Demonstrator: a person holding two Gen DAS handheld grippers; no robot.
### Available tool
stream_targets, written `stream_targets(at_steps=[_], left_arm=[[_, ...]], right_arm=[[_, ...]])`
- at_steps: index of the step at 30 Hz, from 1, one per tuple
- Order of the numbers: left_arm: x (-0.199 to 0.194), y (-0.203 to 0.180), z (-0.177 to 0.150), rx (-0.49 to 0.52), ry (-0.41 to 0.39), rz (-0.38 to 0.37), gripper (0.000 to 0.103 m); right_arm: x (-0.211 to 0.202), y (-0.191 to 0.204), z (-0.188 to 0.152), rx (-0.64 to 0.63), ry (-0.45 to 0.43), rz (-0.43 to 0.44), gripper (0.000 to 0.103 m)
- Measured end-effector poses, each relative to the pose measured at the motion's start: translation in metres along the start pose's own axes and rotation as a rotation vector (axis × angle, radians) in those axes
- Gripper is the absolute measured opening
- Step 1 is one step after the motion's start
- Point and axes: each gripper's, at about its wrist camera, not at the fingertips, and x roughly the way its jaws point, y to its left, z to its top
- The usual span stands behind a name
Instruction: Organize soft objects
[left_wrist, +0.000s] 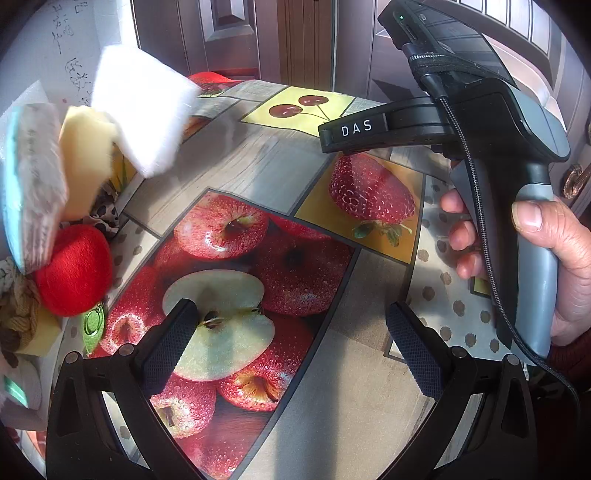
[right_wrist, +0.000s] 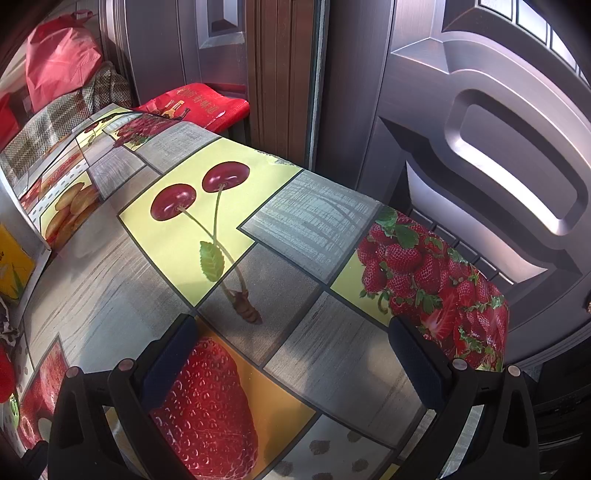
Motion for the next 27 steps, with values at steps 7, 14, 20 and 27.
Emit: stream_targets(at_steps=[7,14,20,27], left_arm=[[0.0009,-0.001,0.0003,0.0,0.0,0.0,0.102],[-0.0014,-0.001,-0.0013,-0.001,0.0,-0.002,0.102],[-0.0016,-0.001,-0.0013,0.0,0.0,-0.002,0.102],[-0.0016,-0.001,-0.0012,-0.001,0.0,-0.002,0.102]], right_arm=[[-0.0003,0.0004,-0.0003,0.0,0.0,0.0,0.103],[-0.0006,0.0008,-0.0007,0.0,0.0,0.0,0.103],[-0.0005,0.0007,-0.0003,0.0,0.0,0.0,0.103],[-0.0011,0.0009,0.0002,0.0,0.0,0.0,0.103]])
